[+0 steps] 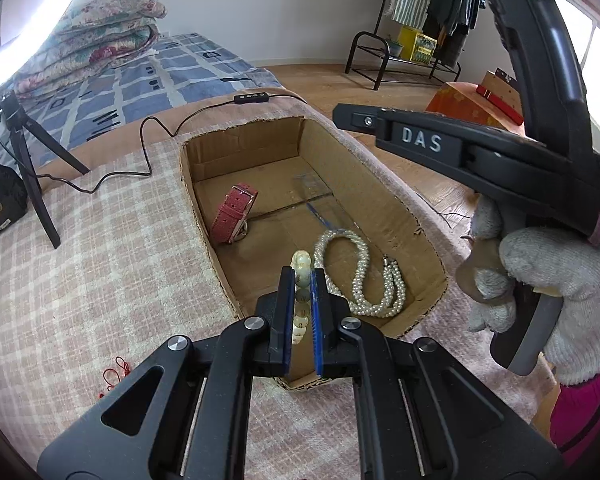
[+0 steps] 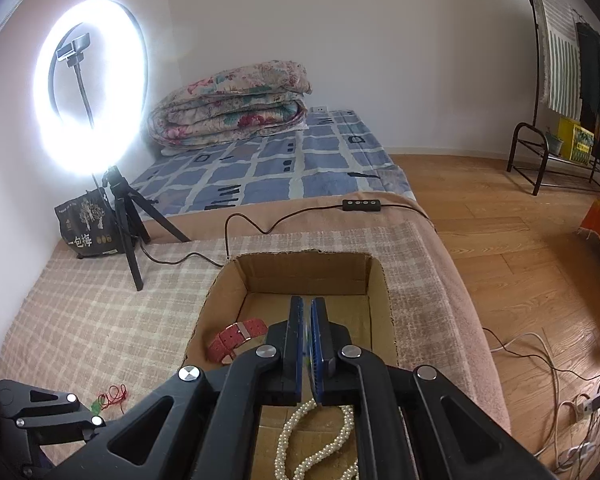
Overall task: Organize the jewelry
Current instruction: 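Open left tool dropping bracelet in box while right tool releases bangle, then withdraw both tools from box toward remaining jewelry on blanket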
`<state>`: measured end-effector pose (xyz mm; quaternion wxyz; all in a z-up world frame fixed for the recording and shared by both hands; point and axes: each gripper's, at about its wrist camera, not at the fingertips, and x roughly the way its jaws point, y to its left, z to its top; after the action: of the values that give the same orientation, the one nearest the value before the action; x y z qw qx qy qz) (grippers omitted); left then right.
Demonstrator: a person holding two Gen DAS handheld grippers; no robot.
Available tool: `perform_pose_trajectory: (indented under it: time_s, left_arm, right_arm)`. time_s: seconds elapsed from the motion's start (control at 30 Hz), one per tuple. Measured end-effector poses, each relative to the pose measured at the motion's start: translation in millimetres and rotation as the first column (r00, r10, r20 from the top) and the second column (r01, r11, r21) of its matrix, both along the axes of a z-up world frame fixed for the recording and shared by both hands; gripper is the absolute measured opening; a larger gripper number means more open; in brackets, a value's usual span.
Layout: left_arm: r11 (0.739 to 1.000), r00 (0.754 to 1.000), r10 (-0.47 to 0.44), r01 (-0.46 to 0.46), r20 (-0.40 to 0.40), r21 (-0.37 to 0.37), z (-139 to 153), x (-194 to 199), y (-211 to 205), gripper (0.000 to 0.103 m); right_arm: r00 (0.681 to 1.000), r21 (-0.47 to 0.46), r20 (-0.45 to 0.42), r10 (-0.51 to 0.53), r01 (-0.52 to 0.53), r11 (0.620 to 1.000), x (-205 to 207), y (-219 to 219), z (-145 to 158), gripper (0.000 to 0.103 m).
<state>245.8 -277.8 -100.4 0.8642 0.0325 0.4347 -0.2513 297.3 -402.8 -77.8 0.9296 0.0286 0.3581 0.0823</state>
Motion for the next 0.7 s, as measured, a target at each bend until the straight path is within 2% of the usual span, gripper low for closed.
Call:
perform_pose_trajectory:
  time_s: [0.03,0.1,0.13,0.2,0.23,0.3,0.33,0.43,0.7]
  left_arm:
    - [1.000,1.000,-0.001,0.001,0.009,0.004,0,0,0,0.005]
    - [1.000,1.000,-0.006,0.006,0.017,0.011,-1,-1,-1,0.008]
    - [1.000,1.000,-0.011,0.011,0.022,0.013,0,-1,-1,0.013]
    - [1.000,0.999,-0.014,0.014,0.038,0.020,1,-3,-2,0.057]
    - [1.000,0.998,-0.009,0.008,0.060,0.021,3,-6,-1,0.064]
    - [1.000,0.995,-0.009,0.006,0.096,0.024,6,-10,-1,0.069]
    - [0.999,0.995,-0.013,0.009,0.102,0.032,7,-10,-2,0.070]
    - [0.998,0.994,-0.020,0.014,0.104,0.053,7,-11,-4,0.083]
    - [0.997,0.995,-0.008,0.000,0.098,0.075,6,-12,-2,0.083]
  right_arm:
    - [1.000,0.006,0.001,-0.002,0.002,1.000,1,0,-1,0.005]
    - [1.000,0.031,0.001,0.009,-0.009,0.999,2,-1,-2,0.023]
    - [1.000,0.036,0.003,0.011,-0.011,0.999,2,-1,-2,0.028]
    - [1.000,0.030,0.006,0.006,-0.006,1.000,3,1,-2,0.042]
    - [1.000,0.023,0.005,0.000,0.000,1.000,3,1,-2,0.049]
    - [0.999,-0.001,0.023,-0.025,0.025,1.000,2,2,0,0.087]
    - [0.999,-0.007,0.038,-0.033,0.033,0.999,0,2,2,0.090]
    - [0.997,-0.022,0.050,-0.059,0.060,0.998,0,1,5,0.101]
    - [0.996,-0.039,0.060,-0.068,0.071,0.997,-1,3,10,0.103]
